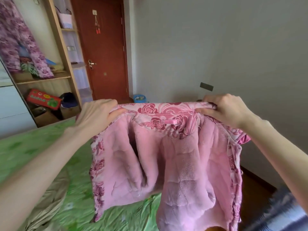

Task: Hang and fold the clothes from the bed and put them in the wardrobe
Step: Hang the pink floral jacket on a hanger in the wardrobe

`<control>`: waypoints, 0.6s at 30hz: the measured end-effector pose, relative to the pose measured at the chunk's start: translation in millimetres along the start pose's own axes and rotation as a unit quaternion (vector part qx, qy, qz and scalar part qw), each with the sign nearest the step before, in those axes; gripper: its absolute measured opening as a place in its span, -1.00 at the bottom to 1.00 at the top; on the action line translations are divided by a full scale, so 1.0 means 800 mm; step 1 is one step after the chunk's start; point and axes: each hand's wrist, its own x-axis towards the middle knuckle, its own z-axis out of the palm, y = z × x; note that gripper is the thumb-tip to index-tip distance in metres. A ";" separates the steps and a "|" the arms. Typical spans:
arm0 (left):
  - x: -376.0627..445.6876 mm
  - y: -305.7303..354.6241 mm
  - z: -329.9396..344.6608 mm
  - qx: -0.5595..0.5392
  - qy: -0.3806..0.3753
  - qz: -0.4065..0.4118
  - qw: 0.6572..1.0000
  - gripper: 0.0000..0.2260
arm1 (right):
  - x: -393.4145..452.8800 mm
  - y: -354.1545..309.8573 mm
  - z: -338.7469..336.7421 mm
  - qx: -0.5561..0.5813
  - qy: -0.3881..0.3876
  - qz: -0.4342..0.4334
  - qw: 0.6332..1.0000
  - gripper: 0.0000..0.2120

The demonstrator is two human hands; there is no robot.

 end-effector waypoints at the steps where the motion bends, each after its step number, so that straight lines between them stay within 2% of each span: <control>1: 0.012 0.010 0.010 -0.010 -0.008 -0.003 1.000 -0.57 | -0.001 0.012 -0.004 -0.004 -0.001 0.004 1.000 -0.44; 6: 0.069 0.050 0.067 -0.098 -0.044 -0.005 0.994 -0.60 | 0.000 0.077 -0.007 -0.049 -0.024 0.029 0.998 -0.72; 13: 0.145 0.078 0.142 -0.183 -0.056 0.016 0.981 -0.51 | 0.010 0.202 -0.002 -0.046 0.038 -0.020 0.998 -0.50; 18: 0.203 0.104 0.216 -0.205 -0.052 0.021 0.977 -0.38 | 0.051 0.273 0.029 -0.062 0.036 -0.008 0.997 -0.55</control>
